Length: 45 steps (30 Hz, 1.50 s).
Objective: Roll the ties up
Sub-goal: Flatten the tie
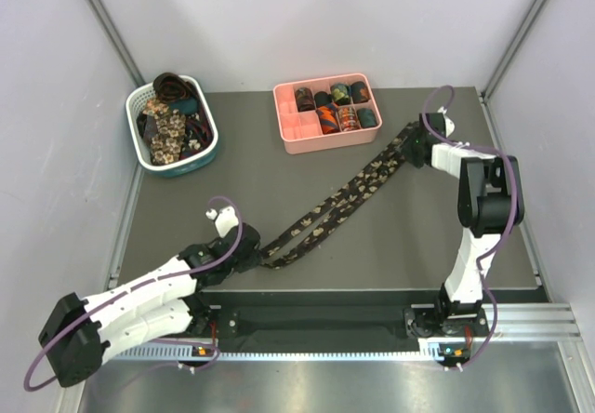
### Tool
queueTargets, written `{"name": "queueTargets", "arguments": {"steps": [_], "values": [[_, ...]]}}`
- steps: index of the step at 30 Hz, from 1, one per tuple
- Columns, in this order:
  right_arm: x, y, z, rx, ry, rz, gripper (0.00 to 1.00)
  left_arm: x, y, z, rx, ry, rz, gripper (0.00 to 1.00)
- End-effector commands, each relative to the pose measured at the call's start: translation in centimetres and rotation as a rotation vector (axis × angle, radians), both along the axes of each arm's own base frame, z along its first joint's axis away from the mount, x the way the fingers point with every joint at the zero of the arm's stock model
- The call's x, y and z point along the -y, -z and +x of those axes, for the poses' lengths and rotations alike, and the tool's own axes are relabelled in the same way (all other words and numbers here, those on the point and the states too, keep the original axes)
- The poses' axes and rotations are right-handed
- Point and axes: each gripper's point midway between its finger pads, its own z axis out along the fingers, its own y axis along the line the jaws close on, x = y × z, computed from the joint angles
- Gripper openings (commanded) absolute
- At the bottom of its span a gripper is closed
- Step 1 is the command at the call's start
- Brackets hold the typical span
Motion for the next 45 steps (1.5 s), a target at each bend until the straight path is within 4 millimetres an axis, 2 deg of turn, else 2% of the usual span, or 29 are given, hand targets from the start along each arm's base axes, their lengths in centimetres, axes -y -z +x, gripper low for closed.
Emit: {"name": "queueTargets", "arguments": {"steps": [1, 3, 4, 5, 11, 12, 15, 16, 18, 19, 20, 21, 22, 23, 24, 25, 26, 28, 30, 32, 33, 34, 35, 36, 39, 40, 42, 43, 45], "values": [[-0.3, 1.4, -0.2, -0.042, 0.014, -0.013, 0.32, 1.2, 0.0, 0.0, 0.036, 0.084, -0.04, 0.0], [-0.3, 1.9, 0.1, -0.057, 0.016, -0.012, 0.16, 1.0, 0.0, 0.2, 0.051, 0.079, -0.031, 0.0], [-0.4, 1.7, 0.5, -0.048, 0.016, -0.011, 0.02, 0.9, -0.1, 0.4, 0.061, 0.082, -0.023, 0.0], [-0.4, 2.2, 0.7, -0.057, 0.017, -0.006, 0.0, 0.8, -0.2, 0.6, 0.068, 0.077, -0.017, 0.0], [0.5, 2.5, 2.2, -0.039, 0.06, 0.03, 0.0, 1.4, -0.6, 2.0, 0.151, 0.094, -0.014, 0.0], [0.7, 2.3, 2.5, -0.033, 0.069, 0.032, 0.0, 2.3, -1.4, 2.8, 0.205, 0.126, -0.036, 0.0], [2.1, 2.3, 3.2, -0.028, 0.111, 0.062, 0.0, 3.5, -1.5, 3.5, 0.26, 0.199, -0.042, 0.0], [3.8, 2.4, 3.5, -0.024, 0.144, 0.077, 0.0, 4.0, -2.2, 4.2, 0.296, 0.196, -0.056, 0.0], [5.2, 2.4, 3.5, -0.027, 0.185, 0.099, 0.0, 4.6, -2.6, 5.3, 0.326, 0.21, -0.032, 0.0], [6.9, 2.2, 3.6, -0.016, 0.221, 0.109, 0.0, 4.7, -2.0, 5.6, 0.315, 0.213, -0.002, 0.0], [7.6, 2.0, 3.7, -0.007, 0.24, 0.123, 0.0, 5.3, -3.1, 6.9, 0.362, 0.191, -0.006, 0.0], [8.5, 2.0, 3.7, -0.006, 0.261, 0.132, 0.0, 5.4, -3.3, 7.5, 0.38, 0.191, 0.016, 0.0], [10.2, 1.9, 3.7, 0.004, 0.295, 0.135, 0.0, 5.4, -2.2, 8.1, 0.364, 0.189, 0.059, 0.0], [10.5, 1.9, 3.8, 0.006, 0.287, 0.164, 0.0, 6.4, -3.7, 9.6, 0.415, 0.171, 0.046, 0.0], [11.2, 1.6, 4.0, 0.013, 0.299, 0.167, 0.0, 6.9, -3.9, 10.3, 0.424, 0.18, 0.058, 0.0], [12.4, 1.7, 4.0, 0.016, 0.32, 0.173, 0.0, 7.2, -2.5, 10.9, 0.396, 0.208, 0.11, 0.0], [13.1, 1.9, 4.0, 0.013, 0.33, 0.177, 0.0, 8.7, -3.9, 12.4, 0.416, 0.219, 0.082, 0.0], [14.8, 1.9, 3.9, 0.027, 0.368, 0.188, 0.0, 10.1, -3.8, 15.0, 0.406, 0.244, 0.088, 0.0], [15.8, 1.8, 4.0, 0.037, 0.388, 0.193, 0.0, 11.9, -3.9, 16.3, 0.411, 0.298, 0.022, 0.0], [17.2, 1.8, 4.1, 0.053, 0.426, 0.195, 0.0, 12.3, -3.4, 18.6, 0.41, 0.302, -0.018, 0.0], [18.0, 1.9, 4.1, 0.058, 0.445, 0.199, 0.0, 13.3, -2.7, 19.0, 0.4, 0.355, -0.063, 0.0], [18.3, 1.6, 4.3, 0.074, 0.45, 0.204, 0.0, 13.3, -3.2, 20.2, 0.413, 0.357, -0.091, 0.0], [18.0, 1.6, 4.3, 0.073, 0.436, 0.22, 0.03, 13.6, -3.2, 20.6, 0.414, 0.385, -0.113, 0.0], [18.0, 1.3, 4.4, 0.076, 0.422, 0.226, 0.22, 14.2, -3.0, 20.4, 0.405, 0.442, -0.141, 0.0], [17.8, 0.4, 3.4, 0.061, 0.404, 0.171, 0.47, 15.0, -1.9, 19.3, 0.335, 0.537, -0.213, 0.0], [18.0, -1.1, 3.2, 0.088, 0.404, 0.141, 0.52, 14.9, -1.3, 18.4, 0.308, 0.554, -0.221, 0.0], [18.3, -1.3, 2.0, 0.075, 0.431, 0.089, 0.6, 14.4, -0.8, 17.5, 0.288, 0.546, -0.225, 0.0], [18.2, -2.4, 1.7, 0.085, 0.426, 0.068, 0.63, 13.7, -0.6, 16.8, 0.286, 0.533, -0.218, 0.0], [17.5, -3.0, 1.1, 0.077, 0.399, 0.035, 0.65, 12.9, -1.7, 16.3, 0.316, 0.511, -0.212, 0.0]]}}
